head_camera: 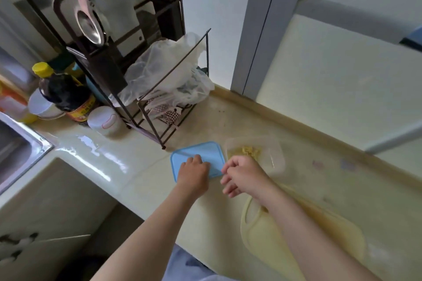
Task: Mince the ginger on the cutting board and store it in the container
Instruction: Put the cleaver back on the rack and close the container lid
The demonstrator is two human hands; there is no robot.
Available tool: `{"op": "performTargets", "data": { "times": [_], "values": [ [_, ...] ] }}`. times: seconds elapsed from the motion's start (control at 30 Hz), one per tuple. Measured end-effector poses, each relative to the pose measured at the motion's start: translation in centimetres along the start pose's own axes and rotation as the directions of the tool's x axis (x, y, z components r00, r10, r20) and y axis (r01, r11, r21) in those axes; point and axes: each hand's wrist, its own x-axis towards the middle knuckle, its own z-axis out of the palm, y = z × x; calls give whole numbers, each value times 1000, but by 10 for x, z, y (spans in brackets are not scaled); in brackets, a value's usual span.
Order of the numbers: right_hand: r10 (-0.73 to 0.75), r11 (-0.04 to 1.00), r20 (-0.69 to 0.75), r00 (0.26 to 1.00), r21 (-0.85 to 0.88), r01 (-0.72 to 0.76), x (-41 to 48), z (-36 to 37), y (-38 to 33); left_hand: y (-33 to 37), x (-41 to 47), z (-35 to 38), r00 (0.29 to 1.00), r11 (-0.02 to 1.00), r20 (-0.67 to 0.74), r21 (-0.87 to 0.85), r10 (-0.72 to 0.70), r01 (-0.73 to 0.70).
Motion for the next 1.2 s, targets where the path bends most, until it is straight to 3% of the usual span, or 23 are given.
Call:
{"op": "performTargets", "data": {
  "times": [0.2,0.37,0.5,0.63,0.77,0.8,0.83,0.9,0.93,1.0,1.07,1.13,1.2],
  "values": [
    [21,985,28,999,-171,-16,4,2,25,11,2,2,998,996,15,63,68,-69],
    [12,987,40,999,-163,-6,4,0,28,17,1,1,996,985,30,153,81,-85],
    [-17,991,31,999,-133,21,4,-10,26,18,3,-15,998,990,-11,131,59,-57],
    [-44,997,16,999,-68,45,8,-15,20,10,15,-53,997,999,-75,35,34,-32],
    [-60,996,-20,998,63,61,9,-20,14,5,23,-104,990,956,-138,-294,-24,-18],
    [-50,993,-44,998,109,55,10,-22,14,6,22,-115,984,893,-161,-451,-80,-1],
    [-35,986,-75,997,157,47,12,-25,16,9,21,-125,976,769,-161,-640,-144,8],
    [-13,973,-151,988,226,47,16,-34,21,22,14,-139,975,329,-96,-944,-199,-26],
    [2,965,-178,984,260,46,17,-39,23,31,11,-143,983,95,-61,-994,-174,-45],
    [56,915,-161,985,402,14,17,-51,24,53,5,-140,992,-231,-27,-971,-121,-55],
    [90,780,-58,994,625,-35,14,-63,23,73,1,-127,996,-392,-5,-919,-90,-40],
    [69,641,-19,997,767,-29,12,-78,24,84,-3,-113,998,-435,9,-900,-66,-21],
    [48,642,-75,996,766,27,16,-100,31,88,-5,-102,999,-428,32,-904,-40,12]
  ]
}}
